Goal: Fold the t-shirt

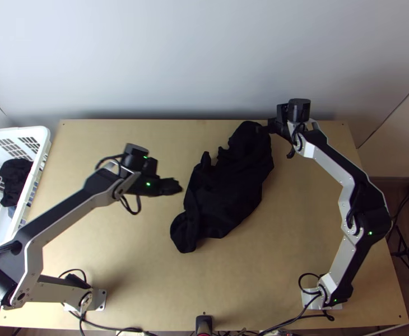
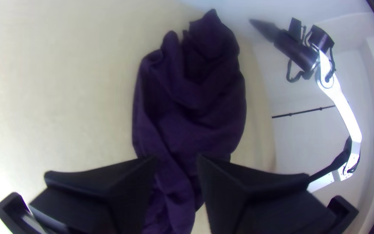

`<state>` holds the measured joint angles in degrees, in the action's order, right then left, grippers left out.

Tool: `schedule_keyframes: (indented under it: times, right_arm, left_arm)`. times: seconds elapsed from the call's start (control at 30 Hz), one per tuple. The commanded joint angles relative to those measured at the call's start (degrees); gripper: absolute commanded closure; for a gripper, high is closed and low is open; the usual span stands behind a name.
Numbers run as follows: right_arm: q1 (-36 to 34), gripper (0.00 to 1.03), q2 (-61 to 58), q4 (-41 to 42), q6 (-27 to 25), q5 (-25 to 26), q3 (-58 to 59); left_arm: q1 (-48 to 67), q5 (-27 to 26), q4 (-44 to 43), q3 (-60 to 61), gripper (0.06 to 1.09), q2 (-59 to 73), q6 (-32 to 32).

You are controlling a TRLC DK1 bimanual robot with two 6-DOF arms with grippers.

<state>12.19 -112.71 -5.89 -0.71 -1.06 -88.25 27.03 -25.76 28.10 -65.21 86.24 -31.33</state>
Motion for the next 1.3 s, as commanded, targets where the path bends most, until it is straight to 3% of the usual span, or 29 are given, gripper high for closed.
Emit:
schedule_keyframes:
  times: [0.0, 0.03, 0.13, 0.23, 0.67, 0.7, 0.73, 0.8, 1.27]
  right_arm:
    - [0.1, 0.54, 1.5, 1.0, 0.1, 0.0, 1.2]
    - [0.1, 0.49, 1.6, 1.0, 0.1, 0.0, 1.2]
    - [0.1, 0.48, 1.9, 1.0, -0.1, 0.1, 1.2]
    - [0.1, 0.37, 2.0, 0.9, 0.1, 0.0, 1.4]
    - [1.8, 0.37, 2.3, 0.7, 0.4, 0.1, 0.1]
    - [1.8, 0.37, 2.2, 0.7, 0.4, 0.1, -0.1]
    - [1.7, 0.37, 2.1, 0.7, 0.4, 0.1, -0.3]
    - [1.6, 0.37, 2.1, 0.7, 0.4, 0.3, -0.4]
    - [0.4, 0.37, 1.1, 0.9, 0.4, 1.9, -0.5]
  left_arm:
    - [4.5, -4.3, -4.9, 0.6, 0.21, 5.2, -5.4]
    - [5.1, -5.1, -4.9, 0.0, 0.21, 6.6, -5.6]
    - [7.5, -5.4, -5.4, -1.1, 0.21, 10.5, -5.5]
    - [9.4, -4.8, -5.5, -2.4, 0.21, 14.5, -4.4]
    - [11.6, 4.8, -3.4, -4.0, 0.21, 20.6, 2.5]
    - [12.0, 4.8, -2.7, -4.0, 0.24, 20.6, 2.9]
    - [12.4, 5.2, -1.8, -4.2, 0.4, 20.7, 3.4]
    - [13.1, 9.9, -2.1, -4.2, 1.06, 20.3, 2.4]
    - [1.5, 9.9, 2.6, -3.0, 1.05, 2.8, 2.2]
